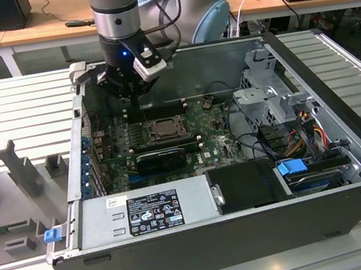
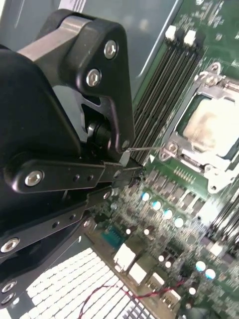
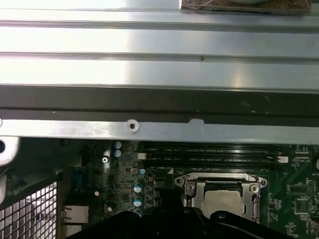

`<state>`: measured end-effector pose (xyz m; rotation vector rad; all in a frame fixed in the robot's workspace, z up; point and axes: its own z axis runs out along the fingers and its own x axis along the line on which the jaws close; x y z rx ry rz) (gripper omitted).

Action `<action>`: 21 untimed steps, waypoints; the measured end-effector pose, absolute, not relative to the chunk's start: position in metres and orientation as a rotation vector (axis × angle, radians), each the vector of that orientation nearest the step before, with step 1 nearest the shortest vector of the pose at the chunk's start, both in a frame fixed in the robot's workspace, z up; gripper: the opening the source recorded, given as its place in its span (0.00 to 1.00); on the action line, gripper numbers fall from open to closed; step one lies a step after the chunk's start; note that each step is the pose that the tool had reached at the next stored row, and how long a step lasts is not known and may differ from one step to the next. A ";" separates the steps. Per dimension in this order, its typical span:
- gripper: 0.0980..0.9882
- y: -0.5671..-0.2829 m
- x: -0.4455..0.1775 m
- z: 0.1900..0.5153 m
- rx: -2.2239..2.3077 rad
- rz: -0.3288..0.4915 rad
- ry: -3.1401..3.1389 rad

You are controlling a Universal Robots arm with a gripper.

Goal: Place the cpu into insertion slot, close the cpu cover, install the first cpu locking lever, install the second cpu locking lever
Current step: 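Install the first cpu locking lever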

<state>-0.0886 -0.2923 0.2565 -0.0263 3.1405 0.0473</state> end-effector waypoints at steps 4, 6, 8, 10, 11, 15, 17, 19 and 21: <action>0.01 -0.292 -0.074 0.256 -0.026 0.047 3.140; 0.01 -0.292 -0.068 0.256 -0.026 0.047 3.140; 0.01 -0.292 -0.063 0.256 -0.026 0.047 3.140; 0.01 -0.292 -0.058 0.256 -0.026 0.047 3.141; 0.01 -0.292 -0.054 0.256 -0.027 0.047 3.141; 0.01 -0.292 -0.042 0.256 -0.026 0.047 3.141; 0.01 -0.292 -0.040 0.256 -0.026 0.084 3.140; 0.01 -0.292 -0.040 0.256 -0.027 0.133 3.138; 0.01 -0.292 -0.040 0.255 -0.027 0.145 3.137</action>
